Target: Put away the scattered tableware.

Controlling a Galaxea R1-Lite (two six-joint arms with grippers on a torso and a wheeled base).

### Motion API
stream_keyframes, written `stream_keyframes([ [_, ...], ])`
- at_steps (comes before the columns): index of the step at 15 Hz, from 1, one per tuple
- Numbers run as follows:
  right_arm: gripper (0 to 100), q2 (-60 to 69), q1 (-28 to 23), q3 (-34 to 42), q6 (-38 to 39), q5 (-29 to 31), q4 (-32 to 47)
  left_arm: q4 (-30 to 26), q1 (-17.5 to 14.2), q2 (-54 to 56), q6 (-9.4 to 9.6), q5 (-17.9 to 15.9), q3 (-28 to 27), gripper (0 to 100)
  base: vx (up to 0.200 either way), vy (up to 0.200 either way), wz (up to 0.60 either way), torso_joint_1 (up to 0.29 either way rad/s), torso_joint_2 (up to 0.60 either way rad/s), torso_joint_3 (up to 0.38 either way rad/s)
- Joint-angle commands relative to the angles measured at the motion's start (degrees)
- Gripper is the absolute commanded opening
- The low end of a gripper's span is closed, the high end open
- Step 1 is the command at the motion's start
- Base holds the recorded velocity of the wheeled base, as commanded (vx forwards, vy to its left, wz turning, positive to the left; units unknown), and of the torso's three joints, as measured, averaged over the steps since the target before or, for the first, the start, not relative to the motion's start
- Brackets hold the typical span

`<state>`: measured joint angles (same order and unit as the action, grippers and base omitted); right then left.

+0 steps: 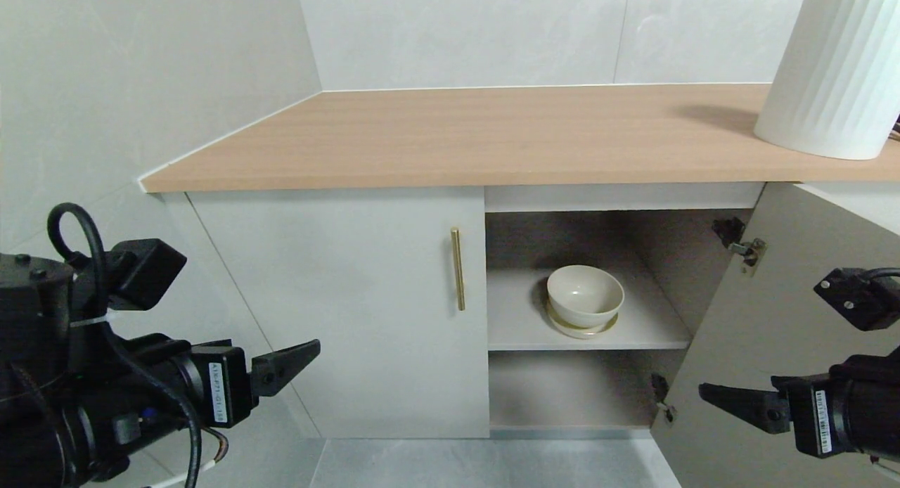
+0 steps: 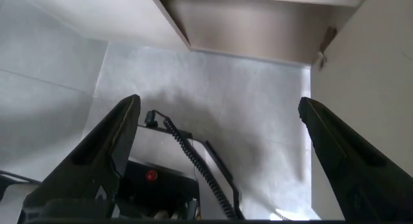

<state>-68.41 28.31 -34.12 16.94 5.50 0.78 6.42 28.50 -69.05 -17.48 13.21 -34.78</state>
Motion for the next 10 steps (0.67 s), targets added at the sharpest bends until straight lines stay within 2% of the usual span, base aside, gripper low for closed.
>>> stream_keyframes([
  [1,100,0.91,0.08,0.11,-0.25,0.04,0.01,-0.01,0.15,0.58,-0.01,0.06,-0.11,100,-0.2,0.0,0.0,-0.002,0.0,0.002],
  [10,100,-0.58,0.79,1.25,-0.6,-0.05,0.1,-0.01,0.85,0.49,-0.01,0.06,-0.2,100,-0.2,0.0,0.0,-0.001,0.0,0.003],
])
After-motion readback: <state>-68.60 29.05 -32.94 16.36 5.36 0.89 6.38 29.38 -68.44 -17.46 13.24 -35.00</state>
